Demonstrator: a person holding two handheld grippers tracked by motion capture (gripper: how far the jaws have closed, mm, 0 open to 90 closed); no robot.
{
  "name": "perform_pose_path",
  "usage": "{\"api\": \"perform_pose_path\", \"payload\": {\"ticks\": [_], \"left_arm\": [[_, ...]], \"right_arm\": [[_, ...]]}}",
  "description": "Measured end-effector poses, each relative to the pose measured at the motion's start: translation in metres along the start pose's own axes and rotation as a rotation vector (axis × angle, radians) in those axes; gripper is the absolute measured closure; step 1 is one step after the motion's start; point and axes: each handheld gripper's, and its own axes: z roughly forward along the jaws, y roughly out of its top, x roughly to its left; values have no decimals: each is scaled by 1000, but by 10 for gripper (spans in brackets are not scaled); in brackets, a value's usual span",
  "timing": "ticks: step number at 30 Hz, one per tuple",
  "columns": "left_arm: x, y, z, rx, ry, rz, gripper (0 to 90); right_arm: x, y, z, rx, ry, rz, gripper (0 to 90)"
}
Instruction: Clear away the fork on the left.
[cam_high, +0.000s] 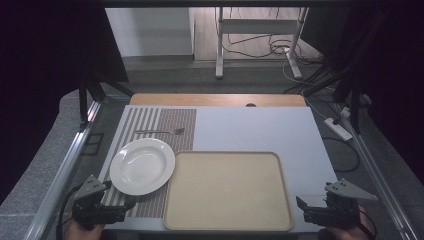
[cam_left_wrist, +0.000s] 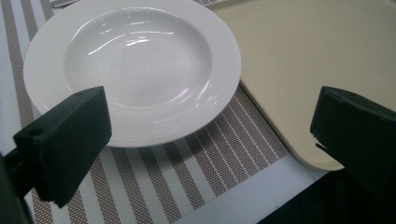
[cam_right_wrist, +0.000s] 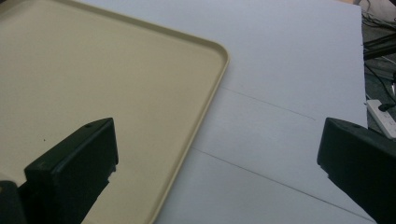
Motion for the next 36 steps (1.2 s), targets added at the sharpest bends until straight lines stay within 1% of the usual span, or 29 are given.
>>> {"api": "perform_pose_path", "payload": {"ticks": [7, 11, 24, 26, 29, 32, 34, 36], "left_arm": [[3, 0, -1, -5, -21, -16, 0], [3, 0, 0, -4, -24, -17, 0], [7, 1, 2, 16, -50, -40, 0], [6, 3, 3, 19, -46, -26, 0], [5, 6, 4, 24, -26, -2, 0], [5, 9, 6, 24, -22, 4, 0], [5, 10, 8, 33, -13, 9, 0], [6, 10, 10, 40, -18, 8, 0]], "right_arm": [[1, 0, 0, 6, 4, -8, 0], [1, 0, 0, 3, 7, -5, 0], [1, 0, 1, 8, 8, -13, 0], [1, 0, 1, 8, 8, -14, 0], [1, 1, 1, 9, 7, -14, 0], [1, 1, 1, 10, 9, -13, 0], [1, 1, 2, 11, 10, -14, 0], [1, 1, 2, 10, 9, -16, 0]]}}
